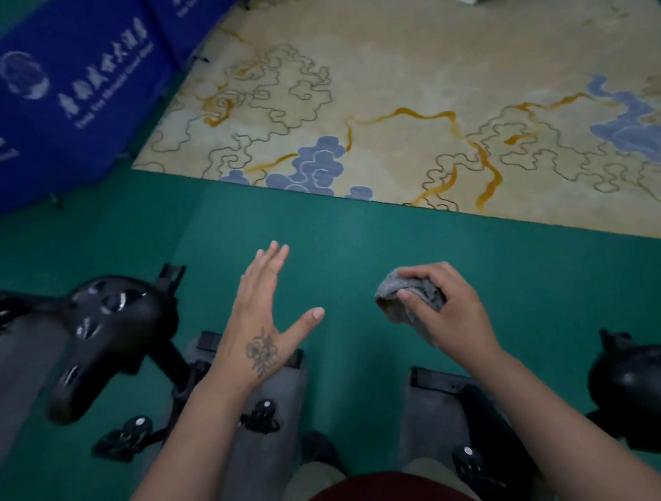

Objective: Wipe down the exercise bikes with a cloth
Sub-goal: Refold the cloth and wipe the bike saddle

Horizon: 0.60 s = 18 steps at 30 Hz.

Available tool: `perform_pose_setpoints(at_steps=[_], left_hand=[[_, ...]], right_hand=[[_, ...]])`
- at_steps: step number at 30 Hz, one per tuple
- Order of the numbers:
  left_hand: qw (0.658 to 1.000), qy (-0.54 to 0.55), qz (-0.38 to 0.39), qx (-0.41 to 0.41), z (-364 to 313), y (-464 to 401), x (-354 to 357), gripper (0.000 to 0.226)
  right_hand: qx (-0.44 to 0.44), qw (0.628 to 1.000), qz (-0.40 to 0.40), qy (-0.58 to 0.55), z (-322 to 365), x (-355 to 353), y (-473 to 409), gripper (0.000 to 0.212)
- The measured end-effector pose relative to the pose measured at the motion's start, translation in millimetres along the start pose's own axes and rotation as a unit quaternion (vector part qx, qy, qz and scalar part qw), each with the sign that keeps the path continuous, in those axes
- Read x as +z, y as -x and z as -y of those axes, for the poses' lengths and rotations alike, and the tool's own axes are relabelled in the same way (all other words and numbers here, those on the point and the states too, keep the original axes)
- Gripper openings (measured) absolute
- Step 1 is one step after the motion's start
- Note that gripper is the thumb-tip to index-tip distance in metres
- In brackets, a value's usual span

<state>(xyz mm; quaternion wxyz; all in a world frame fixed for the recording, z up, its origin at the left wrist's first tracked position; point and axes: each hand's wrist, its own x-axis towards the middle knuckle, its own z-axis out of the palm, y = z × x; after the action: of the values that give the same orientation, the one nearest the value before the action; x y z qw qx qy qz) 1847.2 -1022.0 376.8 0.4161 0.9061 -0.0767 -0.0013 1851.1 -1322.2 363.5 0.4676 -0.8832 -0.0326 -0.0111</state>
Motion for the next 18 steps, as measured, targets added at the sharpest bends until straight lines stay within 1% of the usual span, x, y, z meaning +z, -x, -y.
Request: perform_pose_setpoints(at_steps=[5, 11, 18], left_hand=[[0.998, -0.028, -0.039, -0.036, 39, 13, -44, 0.094], [0.989, -0.079, -0.091, -0.083, 73, 26, -87, 0.094], [0.962, -0.082, -0.176, -0.193, 99, 40, -108, 0.093]], right_hand=[[-0.036, 0.998, 0.058, -0.003, 31, 61, -29, 0.022], [-0.064, 0.989, 0.132, -0.012, 62, 116, -67, 0.021], [-0.134, 0.961, 0.241, -0.021, 87, 178, -132, 0.021]])
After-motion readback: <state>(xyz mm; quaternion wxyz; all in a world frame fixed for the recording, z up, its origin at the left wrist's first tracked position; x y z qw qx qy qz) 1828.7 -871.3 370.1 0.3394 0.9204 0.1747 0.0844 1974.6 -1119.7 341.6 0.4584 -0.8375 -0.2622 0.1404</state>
